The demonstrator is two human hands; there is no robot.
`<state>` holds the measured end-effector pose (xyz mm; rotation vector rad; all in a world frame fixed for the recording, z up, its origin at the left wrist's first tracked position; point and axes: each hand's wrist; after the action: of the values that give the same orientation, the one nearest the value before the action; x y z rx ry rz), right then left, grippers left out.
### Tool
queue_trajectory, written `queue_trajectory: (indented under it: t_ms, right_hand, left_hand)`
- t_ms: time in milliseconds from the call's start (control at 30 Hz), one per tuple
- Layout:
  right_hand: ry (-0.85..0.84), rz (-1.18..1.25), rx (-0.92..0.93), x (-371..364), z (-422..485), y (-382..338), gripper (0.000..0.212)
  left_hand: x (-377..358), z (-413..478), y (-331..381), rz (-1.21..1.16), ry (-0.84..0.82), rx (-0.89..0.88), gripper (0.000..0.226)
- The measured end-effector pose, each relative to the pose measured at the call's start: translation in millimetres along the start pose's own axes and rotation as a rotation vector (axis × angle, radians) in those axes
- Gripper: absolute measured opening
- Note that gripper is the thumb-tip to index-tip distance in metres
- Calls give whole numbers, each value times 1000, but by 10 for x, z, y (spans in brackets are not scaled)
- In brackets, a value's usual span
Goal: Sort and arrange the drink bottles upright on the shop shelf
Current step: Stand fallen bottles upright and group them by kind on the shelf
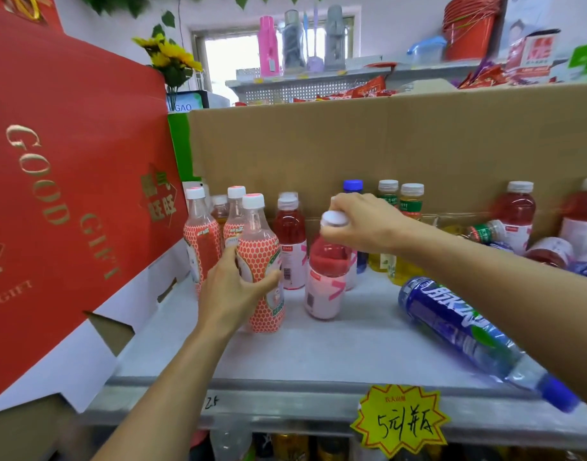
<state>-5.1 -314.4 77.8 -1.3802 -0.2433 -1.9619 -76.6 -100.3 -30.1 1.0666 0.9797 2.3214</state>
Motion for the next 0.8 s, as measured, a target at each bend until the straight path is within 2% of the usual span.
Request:
queue_trajectory:
  t_ms: [100, 167, 300, 433, 533, 600, 633, 700, 733, 800]
  right_hand:
    - [-59, 68, 10, -75, 232, -160, 29]
    - [-84, 81, 9, -123, 349, -192, 29]
    - [-127, 154, -5, -156, 400, -115, 28]
    - [-143, 226, 30, -99, 250, -30, 30]
    - [-201, 317, 48, 9, 44, 146, 51]
    - [-196, 343, 62, 164, -184, 365, 65]
    - [-164, 347, 78, 270, -321, 505, 63]
    - [-96, 346, 94, 505, -606, 835, 52]
    - [-78, 331, 85, 610, -749, 1017, 46]
    - [-99, 246, 58, 747, -1018, 1355, 36]
  left_hand:
    - [48, 27, -24, 21, 2, 37, 86]
    - [61, 42, -39, 25, -10, 60, 93]
    - [35, 8, -47, 13, 0, 83, 93]
    - [-19, -38, -9, -19, 27, 112, 84]
    - [-55, -79, 34, -76, 40, 130, 81]
    - [-71, -159, 119, -10, 146, 124, 90]
    - [-87, -235, 180, 71, 242, 75, 93]
    - [-199, -469, 390, 200, 370, -202, 87]
    - [-310, -601, 526, 228, 332, -383, 83]
    - [-623, -816, 801, 236, 123, -683, 83]
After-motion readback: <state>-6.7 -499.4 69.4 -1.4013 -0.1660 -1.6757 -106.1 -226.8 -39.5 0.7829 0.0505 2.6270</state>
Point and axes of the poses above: each hand's wrist, its own z-axis towards the middle knuckle, its own x-axis out of the back of the hand, y = z × x, and after that the axes turned 1 degree about z, right-handed
